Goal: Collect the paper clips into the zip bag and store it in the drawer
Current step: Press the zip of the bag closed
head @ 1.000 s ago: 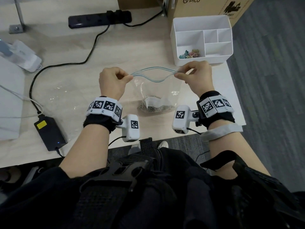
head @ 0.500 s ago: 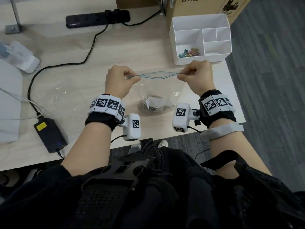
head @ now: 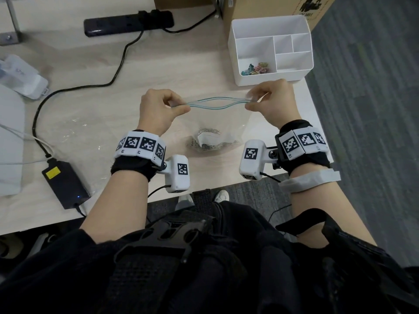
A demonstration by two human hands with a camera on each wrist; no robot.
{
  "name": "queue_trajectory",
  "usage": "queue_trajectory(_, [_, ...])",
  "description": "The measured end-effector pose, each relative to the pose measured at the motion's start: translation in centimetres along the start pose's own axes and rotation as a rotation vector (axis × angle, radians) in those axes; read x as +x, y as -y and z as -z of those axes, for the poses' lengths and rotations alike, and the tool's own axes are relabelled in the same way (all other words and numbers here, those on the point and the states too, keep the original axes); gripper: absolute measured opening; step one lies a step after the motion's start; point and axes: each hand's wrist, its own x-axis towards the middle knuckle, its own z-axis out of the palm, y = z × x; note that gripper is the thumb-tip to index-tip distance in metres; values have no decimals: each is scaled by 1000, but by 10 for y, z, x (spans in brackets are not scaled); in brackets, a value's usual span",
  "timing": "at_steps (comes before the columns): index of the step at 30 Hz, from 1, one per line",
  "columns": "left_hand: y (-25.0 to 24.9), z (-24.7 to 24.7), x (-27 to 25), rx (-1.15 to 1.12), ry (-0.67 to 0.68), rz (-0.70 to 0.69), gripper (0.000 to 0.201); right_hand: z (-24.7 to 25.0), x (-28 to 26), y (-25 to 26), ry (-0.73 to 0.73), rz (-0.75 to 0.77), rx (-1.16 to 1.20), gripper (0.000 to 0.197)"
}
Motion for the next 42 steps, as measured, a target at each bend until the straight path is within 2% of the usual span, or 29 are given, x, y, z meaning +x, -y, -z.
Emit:
queue_trajectory(3, [-2, 3, -3, 50, 28, -31, 22, 3, -2, -4, -28, -19, -10, 12])
queue_trajectory(6, [-15, 2, -2, 94, 57, -81, 32, 3, -4, -7, -19, -23, -5, 14])
queue_trajectory(10, [-51, -17, -3, 234, 139, -244, 50, 3, -7, -7, -23, -20, 29, 13])
queue_trajectory(13, [-74, -40, -4, 261, 214, -337, 47, 4, -10, -6, -25, -16, 48, 7])
queue_trajectory(17, [-80, -57, 0, 268, 266, -289, 22, 7, -10, -6, 8, -6, 62, 8])
queue_trajectory(20, [-83, -60, 0, 338, 251, -286, 11, 6, -11, -6, 20, -8, 86, 9])
queue_trajectory(28, [-84, -67, 2, 411, 244, -281, 8, 5, -12, -8, 6, 2, 141, 9])
queue_trajectory(33, [-84, -70, 1, 380, 226, -262, 7, 6, -12, -7, 28, 34, 125, 8])
queue_trajectory(38, [-83, -67, 2, 345, 235, -228, 12, 2, -8, -11, 28, 42, 85, 14])
queue_trajectory(42, [-77, -58, 5, 363, 221, -186, 18, 1, -5, -12, 17, 26, 82, 11])
